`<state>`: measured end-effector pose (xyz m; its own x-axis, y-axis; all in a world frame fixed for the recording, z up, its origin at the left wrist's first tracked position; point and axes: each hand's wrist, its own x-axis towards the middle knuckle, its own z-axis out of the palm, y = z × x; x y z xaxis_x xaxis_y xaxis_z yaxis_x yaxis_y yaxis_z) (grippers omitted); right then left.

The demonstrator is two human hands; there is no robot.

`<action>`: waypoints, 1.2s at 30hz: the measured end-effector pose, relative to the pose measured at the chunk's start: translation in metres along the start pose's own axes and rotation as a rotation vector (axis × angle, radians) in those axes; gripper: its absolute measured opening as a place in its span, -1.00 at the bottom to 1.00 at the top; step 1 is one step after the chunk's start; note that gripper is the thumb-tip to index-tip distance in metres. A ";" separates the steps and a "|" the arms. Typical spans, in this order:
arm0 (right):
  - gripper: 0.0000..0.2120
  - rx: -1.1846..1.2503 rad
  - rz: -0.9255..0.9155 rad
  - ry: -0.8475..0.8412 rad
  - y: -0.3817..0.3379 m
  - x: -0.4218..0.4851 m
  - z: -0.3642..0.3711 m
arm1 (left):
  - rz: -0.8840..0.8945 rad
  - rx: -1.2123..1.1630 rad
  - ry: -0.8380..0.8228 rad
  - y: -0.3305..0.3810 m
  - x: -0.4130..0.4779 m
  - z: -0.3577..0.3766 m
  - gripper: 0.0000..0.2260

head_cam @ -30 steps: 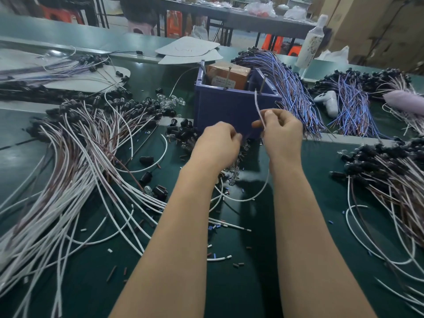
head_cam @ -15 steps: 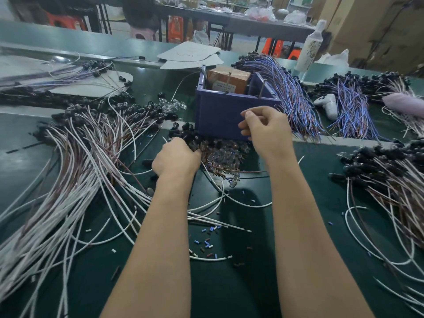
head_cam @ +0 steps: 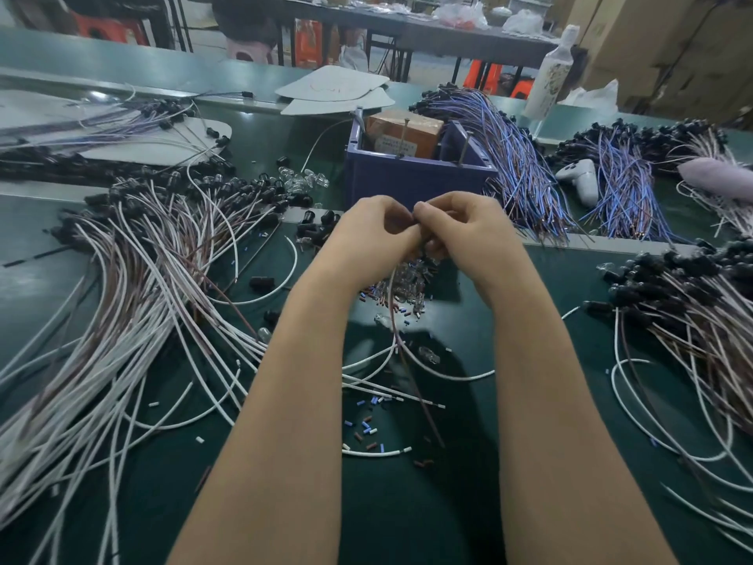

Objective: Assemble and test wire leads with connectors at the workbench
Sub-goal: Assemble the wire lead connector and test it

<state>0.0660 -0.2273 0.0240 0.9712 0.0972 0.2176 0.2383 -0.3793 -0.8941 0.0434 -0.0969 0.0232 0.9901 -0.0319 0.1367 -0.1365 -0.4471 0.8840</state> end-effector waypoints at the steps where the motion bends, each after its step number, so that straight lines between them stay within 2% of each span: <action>1: -0.88 0.041 0.018 -0.002 0.001 0.000 -0.001 | 0.013 -0.058 -0.028 0.001 -0.001 0.000 -0.86; 5: -0.79 0.366 0.149 0.172 0.011 0.003 -0.015 | 0.079 -0.132 -0.122 0.003 -0.005 -0.005 -0.93; 6: -0.78 0.381 0.180 0.210 0.014 0.003 -0.019 | 0.081 -0.150 -0.106 0.004 -0.005 -0.008 -0.95; 8: -0.79 0.170 0.223 0.191 0.020 0.000 -0.020 | 0.057 -0.164 -0.027 0.004 -0.005 -0.012 -0.96; 10: -0.84 -0.102 0.268 0.042 0.022 -0.002 -0.014 | 0.032 -0.110 0.014 0.004 -0.004 -0.012 -0.93; 12: -0.87 -0.255 0.332 -0.141 0.020 -0.004 -0.007 | 0.020 -0.009 0.013 0.003 -0.004 -0.011 -0.91; 14: -0.91 -0.395 0.380 -0.258 0.016 -0.007 -0.010 | 0.013 0.042 0.006 0.001 -0.005 -0.012 -0.93; 15: -0.86 -0.469 0.393 -0.300 0.014 -0.009 -0.015 | 0.009 0.042 0.003 0.001 -0.005 -0.013 -0.94; 18: -0.70 -0.611 0.453 -0.529 0.006 -0.014 -0.024 | 0.001 0.015 0.010 -0.001 -0.004 -0.011 -0.89; 20: -0.69 -0.672 0.487 -0.679 0.004 -0.018 -0.017 | -0.003 0.004 0.024 -0.001 -0.002 -0.008 -0.83; 22: -0.71 -0.701 0.493 -0.744 0.003 -0.021 -0.005 | -0.009 -0.013 0.026 -0.002 -0.001 -0.006 -0.79; 25: -0.75 -0.694 0.505 -0.771 0.001 -0.020 0.003 | 0.003 -0.025 0.012 -0.003 -0.001 -0.006 -0.76; 29: -0.71 -0.633 0.518 -0.777 -0.002 -0.022 0.001 | 0.032 -0.031 0.013 -0.005 -0.002 -0.007 -0.73; 32: -0.78 -0.671 0.501 -0.810 -0.002 -0.025 0.006 | 0.041 -0.024 0.013 -0.006 -0.002 -0.007 -0.74; 34: -0.86 -0.646 0.453 -0.768 -0.002 -0.025 0.005 | 0.043 -0.016 0.012 -0.006 -0.003 -0.007 -0.76; 36: -0.93 -0.558 0.371 -0.616 -0.002 -0.021 -0.003 | 0.047 -0.006 0.002 -0.007 -0.003 -0.008 -0.77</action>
<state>0.0452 -0.2313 0.0219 0.8500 0.2934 -0.4375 0.0335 -0.8590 -0.5110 0.0412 -0.0869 0.0204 0.9825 -0.0514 0.1789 -0.1831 -0.4395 0.8794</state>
